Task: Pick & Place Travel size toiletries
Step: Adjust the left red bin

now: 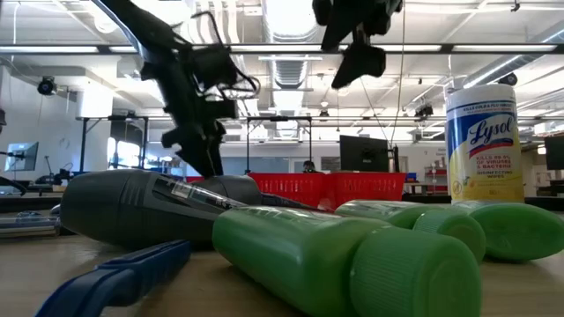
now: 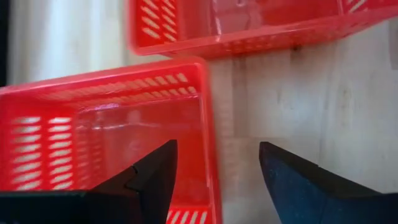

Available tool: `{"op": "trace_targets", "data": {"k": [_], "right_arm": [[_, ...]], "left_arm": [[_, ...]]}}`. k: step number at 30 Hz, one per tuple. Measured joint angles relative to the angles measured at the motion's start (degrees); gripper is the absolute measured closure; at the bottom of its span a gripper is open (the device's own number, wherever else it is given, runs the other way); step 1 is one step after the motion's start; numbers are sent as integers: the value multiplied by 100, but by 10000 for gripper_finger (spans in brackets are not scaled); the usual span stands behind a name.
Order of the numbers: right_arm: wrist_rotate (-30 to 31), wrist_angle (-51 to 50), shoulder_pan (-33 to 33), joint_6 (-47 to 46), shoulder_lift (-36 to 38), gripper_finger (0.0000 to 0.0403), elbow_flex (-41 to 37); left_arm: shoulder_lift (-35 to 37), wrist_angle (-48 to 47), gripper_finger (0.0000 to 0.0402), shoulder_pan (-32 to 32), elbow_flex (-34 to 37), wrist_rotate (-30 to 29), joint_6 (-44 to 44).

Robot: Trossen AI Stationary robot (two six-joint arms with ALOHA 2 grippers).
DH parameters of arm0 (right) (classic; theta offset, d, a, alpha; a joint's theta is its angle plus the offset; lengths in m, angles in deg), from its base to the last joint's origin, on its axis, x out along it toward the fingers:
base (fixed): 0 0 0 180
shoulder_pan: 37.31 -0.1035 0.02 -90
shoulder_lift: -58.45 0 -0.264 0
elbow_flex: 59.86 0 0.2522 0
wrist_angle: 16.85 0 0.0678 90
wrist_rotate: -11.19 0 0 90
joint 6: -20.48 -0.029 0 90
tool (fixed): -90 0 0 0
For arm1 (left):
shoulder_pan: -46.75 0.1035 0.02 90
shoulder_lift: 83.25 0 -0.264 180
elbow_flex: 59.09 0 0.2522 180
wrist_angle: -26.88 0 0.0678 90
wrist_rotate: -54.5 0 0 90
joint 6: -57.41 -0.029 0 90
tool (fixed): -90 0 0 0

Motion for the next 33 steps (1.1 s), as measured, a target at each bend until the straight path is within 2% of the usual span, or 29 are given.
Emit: {"op": "trace_targets", "data": {"k": [6,10,14,17,25,28,33], "right_arm": [[277,-150,-21,-125,324,59,-47],[378,-267,-24,-136,423,71,-72],[444,-296,-22,-120,451,82,-119],[442,-289,-22,-76,451,86,-157],[440,-287,-22,-39,451,83,-330],[440,-285,-22,-38,451,74,-346],[437,-280,-22,-21,451,59,-351]], "left_arm": [[-521,-58,184,-13,-190,189,-11],[-476,-270,211,-73,-330,311,148],[-304,-469,242,-217,-372,865,657],[-277,-638,256,-443,-367,1120,974],[-274,-672,259,-1373,-377,1106,1442],[-165,-857,259,-1603,-430,695,1463],[479,-1395,259,-1820,-468,-849,1459]]}}
